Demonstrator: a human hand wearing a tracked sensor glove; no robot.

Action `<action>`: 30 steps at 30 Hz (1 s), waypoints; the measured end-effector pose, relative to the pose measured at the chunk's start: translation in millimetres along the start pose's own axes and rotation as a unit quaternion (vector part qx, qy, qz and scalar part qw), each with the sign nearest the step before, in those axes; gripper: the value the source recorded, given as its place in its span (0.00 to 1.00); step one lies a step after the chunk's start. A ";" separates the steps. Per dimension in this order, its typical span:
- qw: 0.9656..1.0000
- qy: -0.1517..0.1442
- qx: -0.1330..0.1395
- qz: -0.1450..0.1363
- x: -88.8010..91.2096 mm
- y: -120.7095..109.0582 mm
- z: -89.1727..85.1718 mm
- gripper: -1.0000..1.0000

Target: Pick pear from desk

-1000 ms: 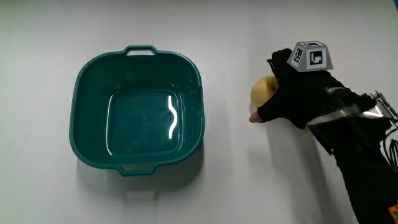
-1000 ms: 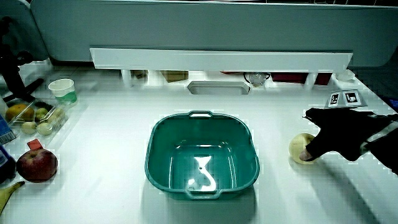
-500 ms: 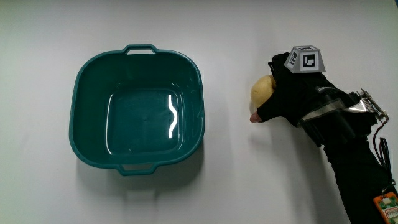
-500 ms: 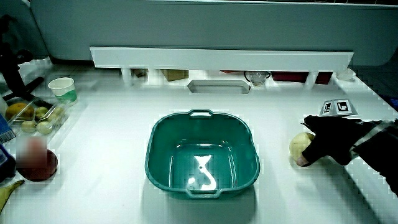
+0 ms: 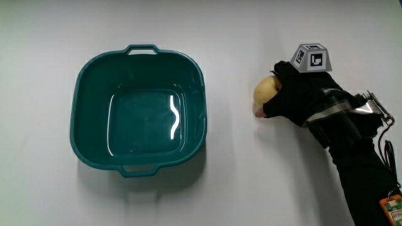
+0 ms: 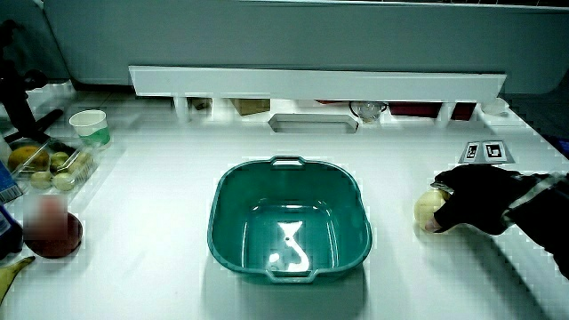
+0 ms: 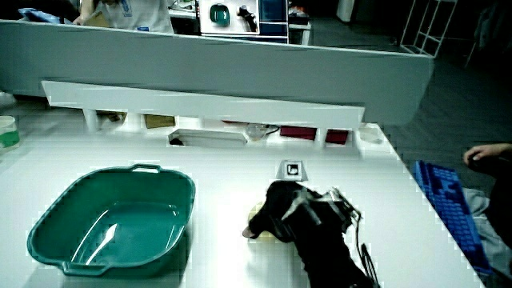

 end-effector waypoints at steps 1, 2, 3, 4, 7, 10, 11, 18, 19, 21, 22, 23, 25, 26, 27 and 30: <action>1.000 0.007 0.004 -0.001 1.4 0.6 0.1 0.67; 1.000 0.001 0.003 -0.012 2.9 2.7 -0.4 0.69; 1.000 0.004 0.003 -0.006 2.5 1.6 0.1 0.70; 1.000 0.007 0.001 -0.002 2.1 0.5 0.4 0.72; 1.000 0.005 0.018 -0.006 2.3 -0.2 1.3 0.78; 1.000 0.000 0.024 -0.006 1.0 -0.7 1.7 0.83; 0.999 0.000 0.033 -0.008 0.4 -2.2 2.3 0.85; 0.997 -0.018 0.075 0.003 -4.3 -7.4 2.5 0.98; 0.997 -0.018 0.079 0.011 -5.2 -9.1 2.9 1.00; 0.996 -0.026 0.090 0.003 -5.0 -9.1 3.0 1.00; 0.995 -0.029 0.092 0.006 -6.0 -9.6 3.1 1.00; 0.995 -0.036 0.097 0.001 -7.0 -10.7 3.7 1.00; 0.994 -0.028 0.104 0.011 -6.2 -10.9 5.6 1.00; 0.994 -0.024 0.105 0.018 -6.7 -13.3 8.2 1.00; 0.991 -0.033 0.127 0.007 -5.3 -12.6 10.4 1.00; 0.988 -0.034 0.151 0.014 -6.5 -21.6 22.8 1.00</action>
